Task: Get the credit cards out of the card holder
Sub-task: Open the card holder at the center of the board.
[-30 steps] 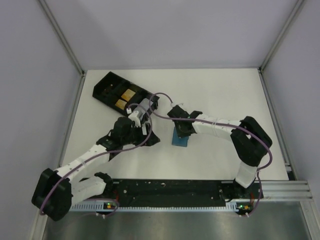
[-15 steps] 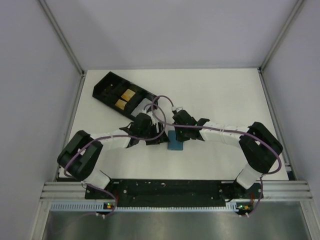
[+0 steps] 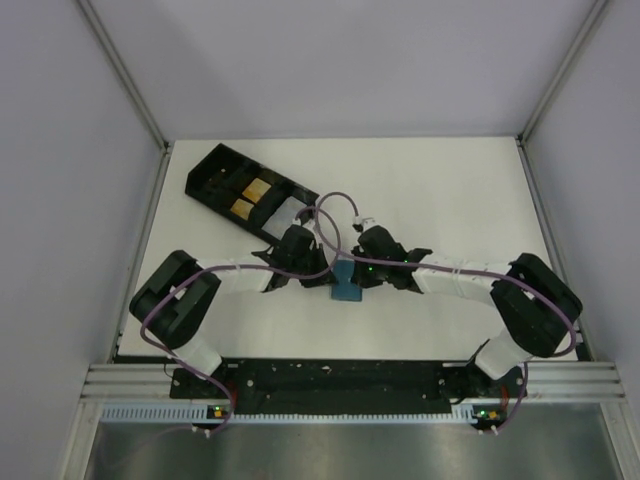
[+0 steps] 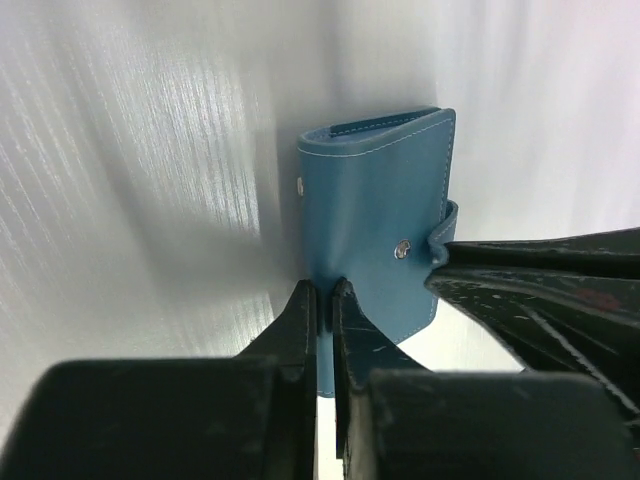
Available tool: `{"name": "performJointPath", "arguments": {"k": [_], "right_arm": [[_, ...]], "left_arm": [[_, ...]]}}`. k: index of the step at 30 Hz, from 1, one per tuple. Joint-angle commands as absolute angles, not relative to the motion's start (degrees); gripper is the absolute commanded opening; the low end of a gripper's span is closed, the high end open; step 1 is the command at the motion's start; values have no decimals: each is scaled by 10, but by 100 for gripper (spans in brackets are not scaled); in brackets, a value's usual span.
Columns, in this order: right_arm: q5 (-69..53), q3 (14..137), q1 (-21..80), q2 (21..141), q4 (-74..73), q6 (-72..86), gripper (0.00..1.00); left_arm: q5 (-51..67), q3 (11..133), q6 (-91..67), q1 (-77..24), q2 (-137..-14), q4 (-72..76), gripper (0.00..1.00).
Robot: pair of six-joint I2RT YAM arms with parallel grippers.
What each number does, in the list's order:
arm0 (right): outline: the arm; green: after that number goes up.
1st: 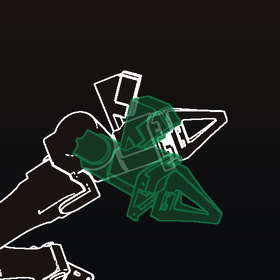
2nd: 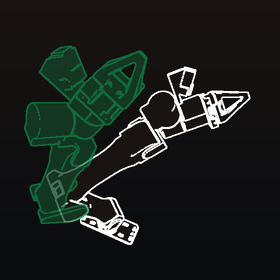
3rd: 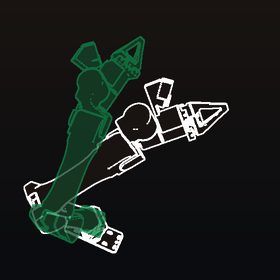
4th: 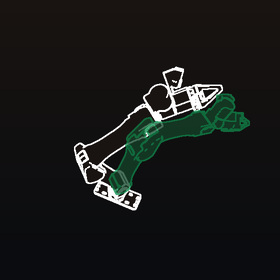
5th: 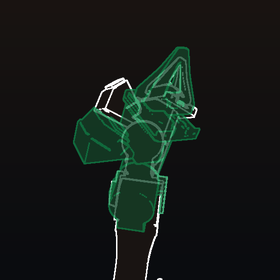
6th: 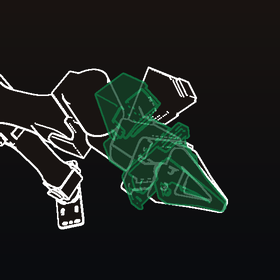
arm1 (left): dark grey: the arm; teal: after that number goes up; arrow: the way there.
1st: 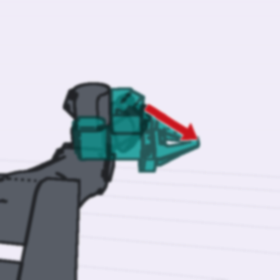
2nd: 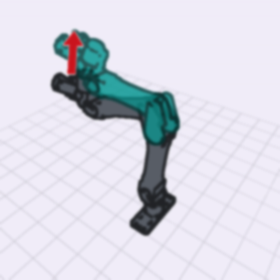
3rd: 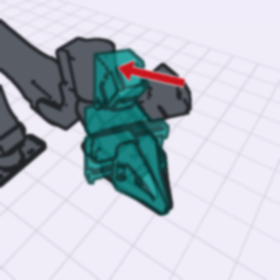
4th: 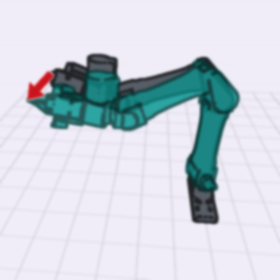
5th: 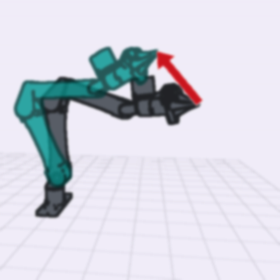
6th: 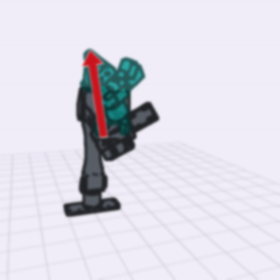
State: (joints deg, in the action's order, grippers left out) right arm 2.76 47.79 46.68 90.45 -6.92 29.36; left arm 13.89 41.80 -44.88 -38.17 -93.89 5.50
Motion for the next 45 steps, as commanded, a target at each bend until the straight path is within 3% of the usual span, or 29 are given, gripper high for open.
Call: {"name": "performJointPath", "arguments": {"k": [1,7,10,16,24,30,38,45], "right_arm": [[2,439,435,838,-29,323,0],[6,385,406,786,-18,341,0],[66,371,401,783,-63,374,2],[151,347,401,714,-130,410,44],[77,371,403,685,-85,368,54],[22,382,406,751,-29,362,73],[110,447,439,807,-84,363,78],[161,448,441,855,-120,374,65]], "left_arm": [[68,404,-444,-387,-942,31,0],[68,406,-444,-388,-951,27,0],[79,409,-444,-387,-950,29,1],[86,408,-441,-393,-936,28,2],[85,407,-461,-411,-933,47,4],[76,410,-469,-420,-933,52,5],[63,411,-475,-427,-932,54,6],[54,412,-477,-428,-929,63,7]]}}
